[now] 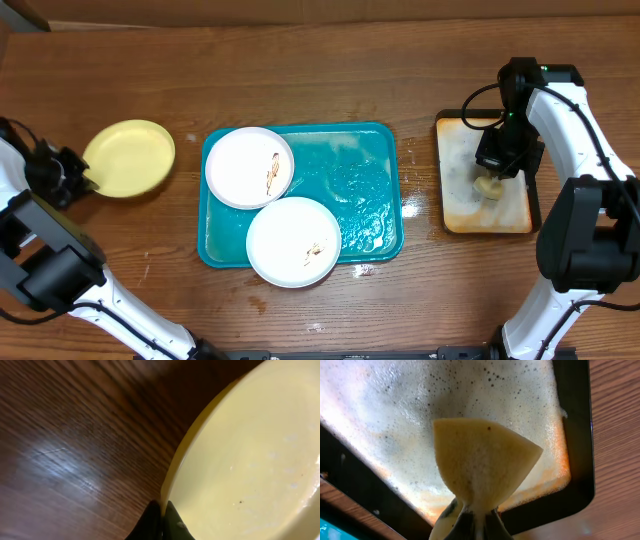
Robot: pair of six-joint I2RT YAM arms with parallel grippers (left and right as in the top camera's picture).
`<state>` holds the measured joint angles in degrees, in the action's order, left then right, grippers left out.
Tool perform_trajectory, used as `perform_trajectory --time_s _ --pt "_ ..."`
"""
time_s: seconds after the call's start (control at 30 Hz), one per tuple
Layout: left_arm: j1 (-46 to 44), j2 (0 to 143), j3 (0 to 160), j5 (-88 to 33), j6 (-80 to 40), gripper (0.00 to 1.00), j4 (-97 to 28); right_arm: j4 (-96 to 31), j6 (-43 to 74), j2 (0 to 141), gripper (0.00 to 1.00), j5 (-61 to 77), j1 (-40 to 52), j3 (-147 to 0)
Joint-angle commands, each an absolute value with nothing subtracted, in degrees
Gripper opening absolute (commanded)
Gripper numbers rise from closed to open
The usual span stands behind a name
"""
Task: Clean dirty plates on tray and stack at the side
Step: 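Release the yellow plate and move the left gripper to the white plate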
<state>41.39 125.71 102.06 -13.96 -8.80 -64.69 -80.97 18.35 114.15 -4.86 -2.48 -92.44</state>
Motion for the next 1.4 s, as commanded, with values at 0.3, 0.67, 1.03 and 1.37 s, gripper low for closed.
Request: perform_trajectory --time_s 0.3,0.67,1.03,1.37 --pt "47.5 124.4 91.8 -11.7 -14.0 0.05 -56.3 -81.1 17.7 112.4 0.04 -4.8 -2.4 -92.1" --pt "47.9 123.6 89.5 -13.5 -14.2 0.43 -54.6 -80.9 17.2 112.4 0.04 -4.8 -2.4 -92.1" --pt "43.5 111.2 91.3 -13.4 -16.7 0.5 -53.6 -80.9 16.4 112.4 0.04 -4.8 -2.4 -92.1" --pt "40.3 104.2 91.1 -13.1 -15.0 0.32 -60.5 -79.7 16.2 112.4 0.04 -4.8 -2.4 -92.1"
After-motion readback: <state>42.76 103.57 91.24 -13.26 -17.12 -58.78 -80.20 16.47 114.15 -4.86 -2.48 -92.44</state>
